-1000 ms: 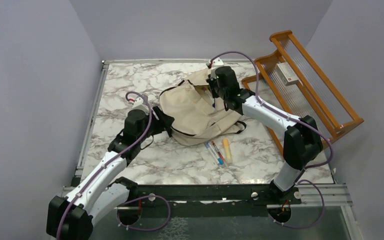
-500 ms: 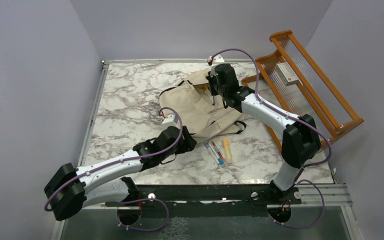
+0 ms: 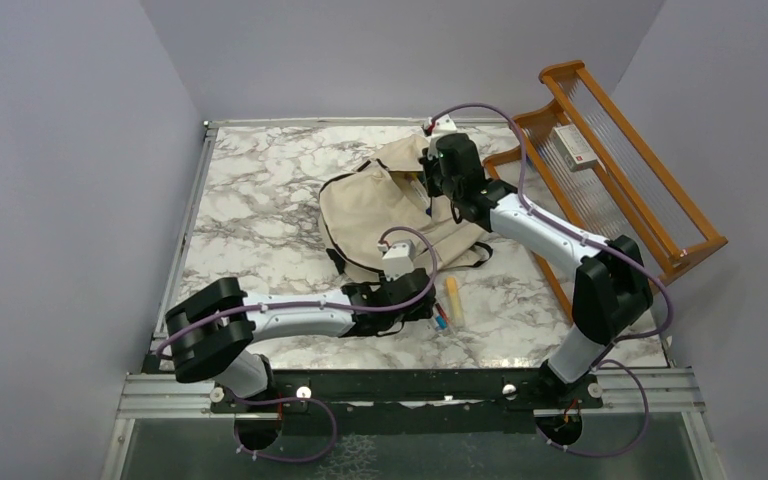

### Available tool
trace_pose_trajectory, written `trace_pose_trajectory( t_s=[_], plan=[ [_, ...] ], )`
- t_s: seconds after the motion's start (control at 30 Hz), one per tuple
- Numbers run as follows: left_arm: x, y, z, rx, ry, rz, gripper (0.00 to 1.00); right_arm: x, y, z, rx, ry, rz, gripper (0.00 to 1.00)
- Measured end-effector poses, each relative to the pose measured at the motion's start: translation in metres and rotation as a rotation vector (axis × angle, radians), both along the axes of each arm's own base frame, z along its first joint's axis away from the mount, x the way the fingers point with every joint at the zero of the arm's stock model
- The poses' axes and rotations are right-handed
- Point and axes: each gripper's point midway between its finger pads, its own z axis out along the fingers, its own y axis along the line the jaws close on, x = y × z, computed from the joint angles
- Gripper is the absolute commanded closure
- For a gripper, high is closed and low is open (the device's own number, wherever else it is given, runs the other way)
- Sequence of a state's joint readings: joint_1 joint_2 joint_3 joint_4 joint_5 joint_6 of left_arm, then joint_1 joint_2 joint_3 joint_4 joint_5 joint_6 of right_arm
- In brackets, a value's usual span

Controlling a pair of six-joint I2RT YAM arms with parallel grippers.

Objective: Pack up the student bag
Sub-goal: Pick up the stationery from the center of the board.

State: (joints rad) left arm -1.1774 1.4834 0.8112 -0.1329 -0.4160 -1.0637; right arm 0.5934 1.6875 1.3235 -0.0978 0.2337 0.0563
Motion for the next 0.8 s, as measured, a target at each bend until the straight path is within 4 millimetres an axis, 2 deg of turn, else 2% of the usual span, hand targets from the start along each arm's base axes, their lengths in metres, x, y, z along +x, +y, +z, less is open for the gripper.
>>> trace_pose_trajectory(
  t_s=[0.13,0.43,0.8],
  plan=[
    [-0.003,-0.002,-0.012,0.046,0.023,0.014,0.54,-0.003,-0.002,-0.001,0.000,0.002,-0.001,1.00],
    [-0.003,-0.006,-0.031,0.131,0.066,0.036,0.58,-0.007,-0.005,-0.005,0.005,-0.002,-0.002,0.99],
    [-0.006,0.001,-0.051,0.201,0.096,0.048,0.58,-0.008,-0.005,-0.007,0.005,-0.001,-0.003,0.99]
  ],
)
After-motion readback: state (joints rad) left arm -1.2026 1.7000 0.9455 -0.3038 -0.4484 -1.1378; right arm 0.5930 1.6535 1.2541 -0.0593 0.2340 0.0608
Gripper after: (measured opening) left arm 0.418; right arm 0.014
